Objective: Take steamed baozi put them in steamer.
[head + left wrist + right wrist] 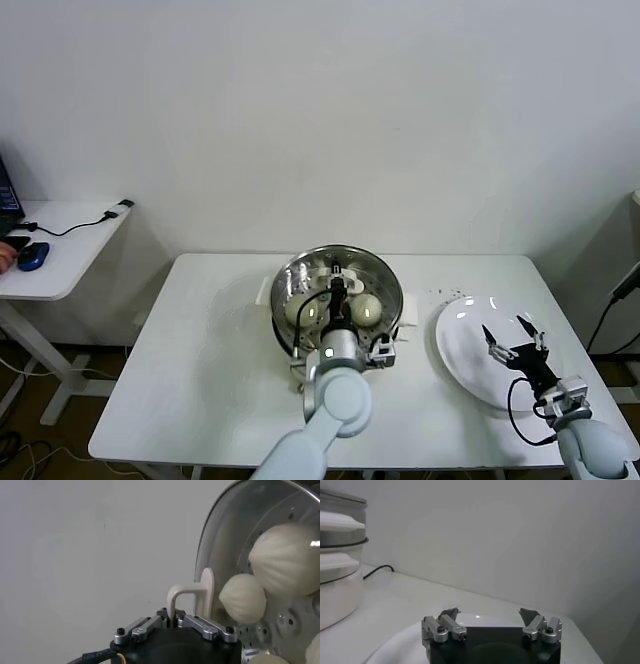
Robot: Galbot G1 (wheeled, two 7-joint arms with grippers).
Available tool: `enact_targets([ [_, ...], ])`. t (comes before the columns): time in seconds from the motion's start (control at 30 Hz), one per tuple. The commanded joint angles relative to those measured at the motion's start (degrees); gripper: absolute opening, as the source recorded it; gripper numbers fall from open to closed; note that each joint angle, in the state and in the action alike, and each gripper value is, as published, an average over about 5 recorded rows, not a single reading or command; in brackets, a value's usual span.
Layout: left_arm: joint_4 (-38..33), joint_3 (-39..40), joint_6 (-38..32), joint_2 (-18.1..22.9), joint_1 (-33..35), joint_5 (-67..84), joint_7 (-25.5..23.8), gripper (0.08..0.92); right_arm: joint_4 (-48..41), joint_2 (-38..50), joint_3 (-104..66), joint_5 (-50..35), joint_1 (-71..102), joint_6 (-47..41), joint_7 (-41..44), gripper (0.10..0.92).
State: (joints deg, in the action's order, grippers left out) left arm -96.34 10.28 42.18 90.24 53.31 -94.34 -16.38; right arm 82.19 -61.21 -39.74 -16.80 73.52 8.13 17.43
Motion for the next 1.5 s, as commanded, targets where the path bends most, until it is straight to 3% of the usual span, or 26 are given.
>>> enact_targets([
  [0.03, 1.21, 0.43, 2.82, 0.55, -0.08, -0.26, 0.12, 0.15, -0.18, -0.18, -0.01, 0.02, -0.19, 0.1, 0.06, 0.823],
  [0.67, -1.4, 0.52, 1.76, -0.53, 1.29, 0.01, -0.95, 0.159, -0.43, -0.49, -0.17, 0.1, -0.52, 0.26, 0.27, 0.823],
  [0.77, -3.49, 0.73, 1.87, -1.41, 1.97, 0.33, -1.8, 0.216, -0.5, -0.47, -0.25, 0.09, -0.57, 0.25, 0.31, 0.823],
  [1.23, -20.23, 1.03, 1.35, -7.42, 8.67, 3.69, -2.62, 0.639, -0.84, -0.71, -0.41, 0.53, -1.01, -0.6, 0.05, 0.823],
  [1.37, -25.02, -0.69, 0.55, -10.84, 12.07, 7.74, -0.3, 0.751, -0.4, -0.79, -0.62, 1.3, -1.17, -1.89, -0.18, 0.823],
  [1.5, -29.54, -5.69, -3.29, -15.44, 17.84, 17.49, 6.31, 0.813, 0.58, -0.76, -0.84, 2.14, -1.12, -3.28, 0.15, 0.823],
])
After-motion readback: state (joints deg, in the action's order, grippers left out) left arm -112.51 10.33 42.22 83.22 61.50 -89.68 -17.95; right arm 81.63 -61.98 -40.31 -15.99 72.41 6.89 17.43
